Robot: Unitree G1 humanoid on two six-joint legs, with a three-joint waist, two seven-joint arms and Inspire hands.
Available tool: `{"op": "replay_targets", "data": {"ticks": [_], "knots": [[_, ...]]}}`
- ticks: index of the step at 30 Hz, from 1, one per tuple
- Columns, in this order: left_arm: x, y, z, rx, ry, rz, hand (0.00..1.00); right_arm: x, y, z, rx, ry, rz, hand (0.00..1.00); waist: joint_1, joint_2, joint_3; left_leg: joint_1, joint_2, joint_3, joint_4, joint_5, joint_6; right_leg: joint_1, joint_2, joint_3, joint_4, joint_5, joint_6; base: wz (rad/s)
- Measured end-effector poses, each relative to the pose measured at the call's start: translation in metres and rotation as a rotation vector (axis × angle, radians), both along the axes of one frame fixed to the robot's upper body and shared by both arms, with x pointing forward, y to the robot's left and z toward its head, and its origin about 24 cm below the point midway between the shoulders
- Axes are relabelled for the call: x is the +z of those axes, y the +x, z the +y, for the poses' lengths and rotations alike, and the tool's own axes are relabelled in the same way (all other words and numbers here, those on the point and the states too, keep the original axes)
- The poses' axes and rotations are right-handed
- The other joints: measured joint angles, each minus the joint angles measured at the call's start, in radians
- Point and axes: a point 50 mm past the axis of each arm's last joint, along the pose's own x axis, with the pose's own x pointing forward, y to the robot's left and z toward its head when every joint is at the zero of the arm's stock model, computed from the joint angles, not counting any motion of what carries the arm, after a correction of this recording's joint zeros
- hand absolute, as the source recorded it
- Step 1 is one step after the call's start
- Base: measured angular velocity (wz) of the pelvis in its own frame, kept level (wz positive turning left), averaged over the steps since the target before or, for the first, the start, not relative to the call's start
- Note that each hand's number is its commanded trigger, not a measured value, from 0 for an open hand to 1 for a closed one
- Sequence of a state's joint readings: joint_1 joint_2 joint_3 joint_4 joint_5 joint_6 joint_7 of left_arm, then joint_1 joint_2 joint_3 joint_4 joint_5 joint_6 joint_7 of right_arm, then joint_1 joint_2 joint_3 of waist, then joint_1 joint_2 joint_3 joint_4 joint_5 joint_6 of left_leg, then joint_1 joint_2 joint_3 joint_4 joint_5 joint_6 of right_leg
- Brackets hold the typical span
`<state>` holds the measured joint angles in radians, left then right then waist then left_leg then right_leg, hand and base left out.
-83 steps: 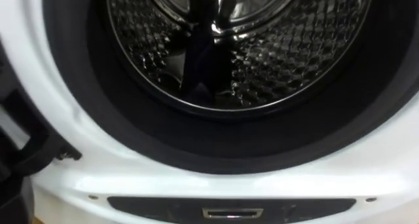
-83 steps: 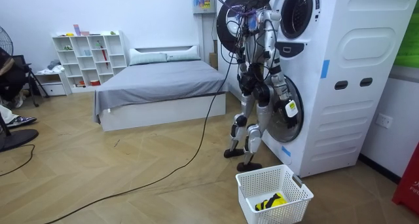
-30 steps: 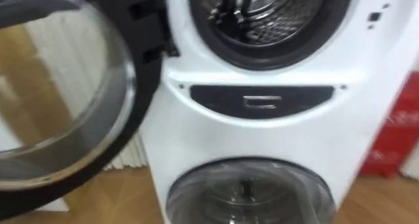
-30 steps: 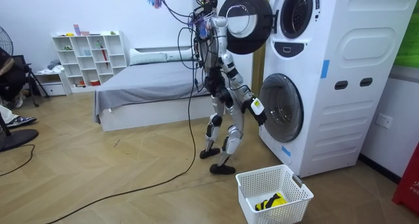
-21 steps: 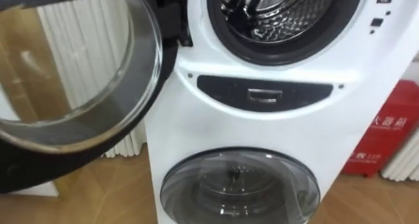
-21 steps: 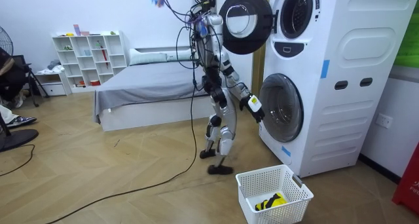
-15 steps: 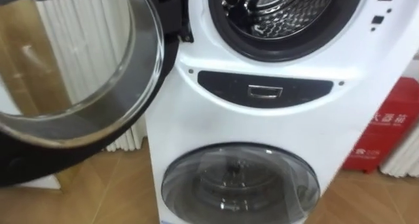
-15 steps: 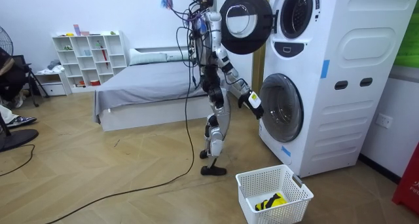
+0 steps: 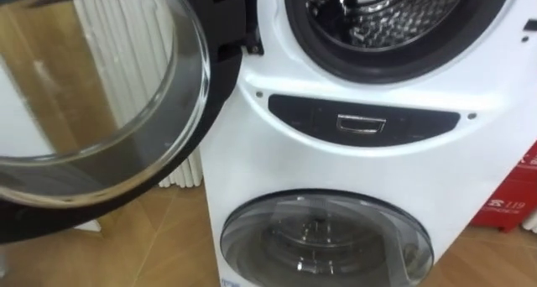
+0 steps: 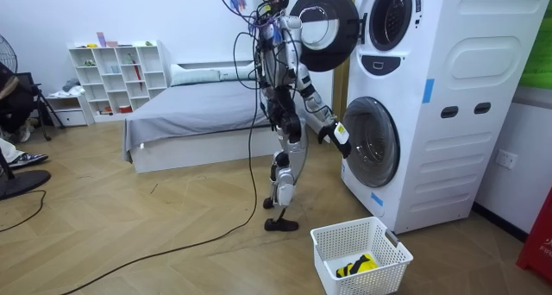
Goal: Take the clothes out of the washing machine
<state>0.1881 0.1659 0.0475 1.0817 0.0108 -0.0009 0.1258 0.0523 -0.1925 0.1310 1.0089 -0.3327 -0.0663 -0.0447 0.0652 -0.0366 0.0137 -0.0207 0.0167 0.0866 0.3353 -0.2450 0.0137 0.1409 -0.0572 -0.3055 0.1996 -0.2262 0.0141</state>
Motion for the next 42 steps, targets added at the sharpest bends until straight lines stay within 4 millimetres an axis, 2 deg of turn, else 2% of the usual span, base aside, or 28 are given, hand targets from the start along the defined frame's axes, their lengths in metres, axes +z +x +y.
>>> {"op": "replay_targets", "data": {"ticks": [3,7,8,10,11,15,17,21,23,26,30,31,35,39,41,42], "knots": [[0.000,-0.001,0.002,0.127,-0.031,-0.037,0.00,-0.001,-0.005,0.000,-0.003,-0.001,0.010,0.00,0.000,0.010,0.0012,0.018,-0.004,-0.009,-0.011,0.000,0.000,0.018,-0.001,-0.003,-0.005,0.000,0.000,0.10],[0.002,-0.004,0.010,0.399,-0.065,-0.109,0.00,0.002,-0.005,-0.004,-0.014,-0.014,-0.018,0.00,0.005,0.030,-0.0070,0.042,-0.013,-0.010,-0.026,0.000,0.001,0.036,-0.006,-0.001,-0.016,-0.002,0.004,-0.03],[0.003,-0.005,0.014,0.477,-0.059,-0.134,0.00,0.003,-0.007,-0.007,-0.011,-0.029,-0.017,0.00,0.016,0.028,-0.0097,0.053,-0.015,-0.007,-0.034,0.001,0.002,0.043,-0.009,0.003,-0.016,-0.003,0.006,-0.04],[0.005,-0.006,0.020,0.565,-0.043,-0.169,0.00,0.002,-0.010,-0.008,-0.010,-0.038,-0.011,0.00,0.020,0.030,-0.0101,0.067,-0.019,-0.007,-0.041,0.002,0.003,0.055,-0.011,0.003,-0.019,-0.005,0.009,-0.03],[0.007,-0.004,0.023,0.597,-0.034,-0.189,0.00,0.003,-0.011,-0.009,-0.002,-0.046,-0.016,0.00,0.020,0.037,-0.0151,0.070,-0.022,-0.009,-0.045,0.003,0.004,0.057,-0.013,0.002,-0.019,-0.006,0.011,0.00],[0.019,0.018,0.034,0.634,-0.021,-0.314,0.00,0.009,-0.007,-0.008,0.012,-0.046,-0.067,0.00,0.017,0.042,-0.0144,0.067,-0.029,-0.022,-0.044,0.005,0.008,0.058,-0.018,-0.007,-0.015,-0.008,0.013,0.11],[0.031,0.041,0.042,0.627,0.012,-0.426,0.00,0.012,-0.006,-0.012,0.003,-0.059,-0.093,0.00,0.011,0.045,-0.0091,0.067,-0.034,-0.034,-0.043,0.006,0.009,0.067,-0.020,-0.007,-0.016,-0.008,0.014,0.18],[0.054,0.076,0.056,0.620,0.054,-0.588,0.00,0.015,-0.009,-0.017,-0.006,-0.077,-0.112,0.00,0.017,0.054,-0.0065,0.067,-0.033,-0.035,-0.035,0.006,0.009,0.072,-0.018,-0.006,-0.015,-0.007,0.015,0.02],[0.069,0.094,0.063,0.623,0.066,-0.684,0.00,0.018,-0.010,-0.020,0.025,-0.103,-0.126,0.00,0.012,0.069,-0.0054,0.067,-0.031,-0.033,-0.036,0.005,0.009,0.067,-0.018,-0.003,-0.015,-0.007,0.015,-0.04],[0.090,0.110,0.071,0.580,0.079,-0.787,0.00,0.023,-0.010,-0.021,0.074,-0.135,-0.139,0.00,0.006,0.090,-0.0094,0.070,-0.032,-0.032,-0.047,0.006,0.009,0.069,-0.018,0.001,-0.014,-0.007,0.015,-0.04],[0.105,0.120,0.076,0.542,0.099,-0.865,0.00,0.022,-0.015,-0.021,0.087,-0.141,-0.129,0.00,-0.006,0.109,-0.0163,0.093,-0.034,-0.032,-0.065,0.008,0.009,0.074,-0.019,0.004,-0.014,-0.007,0.015,-0.03],[0.111,0.125,0.076,0.530,0.098,-0.894,0.00,0.022,-0.018,-0.022,0.084,-0.141,-0.122,0.00,-0.005,0.114,-0.0159,0.102,-0.034,-0.032,-0.067,0.008,0.009,0.080,-0.019,0.004,-0.015,-0.007,0.015,0.00],[0.137,0.142,0.075,0.474,0.087,-1.022,0.00,0.021,-0.023,-0.023,0.086,-0.140,-0.107,0.00,-0.010,0.113,-0.0142,0.101,-0.034,-0.029,-0.065,0.009,0.009,0.084,-0.019,0.002,-0.020,-0.008,0.016,0.00],[0.147,0.148,0.072,0.393,0.121,-1.048,0.00,0.024,-0.026,-0.023,0.107,-0.149,-0.114,0.00,-0.012,0.114,-0.0153,0.095,-0.038,-0.035,-0.061,0.009,0.009,0.085,-0.020,0.001,-0.029,-0.009,0.017,0.01],[0.157,0.153,0.069,0.326,0.157,-1.075,0.00,0.023,-0.028,-0.022,0.117,-0.136,-0.095,0.00,-0.007,0.097,-0.0059,0.094,-0.038,-0.037,-0.059,0.009,0.009,0.083,-0.020,0.001,-0.029,-0.009,0.018,0.04],[0.158,0.154,0.069,0.308,0.170,-1.077,0.00,0.023,-0.029,-0.022,0.118,-0.135,-0.093,0.00,-0.006,0.096,-0.0063,0.091,-0.038,-0.037,-0.057,0.009,0.009,0.082,-0.020,0.000,-0.029,-0.009,0.018,0.08]]}}
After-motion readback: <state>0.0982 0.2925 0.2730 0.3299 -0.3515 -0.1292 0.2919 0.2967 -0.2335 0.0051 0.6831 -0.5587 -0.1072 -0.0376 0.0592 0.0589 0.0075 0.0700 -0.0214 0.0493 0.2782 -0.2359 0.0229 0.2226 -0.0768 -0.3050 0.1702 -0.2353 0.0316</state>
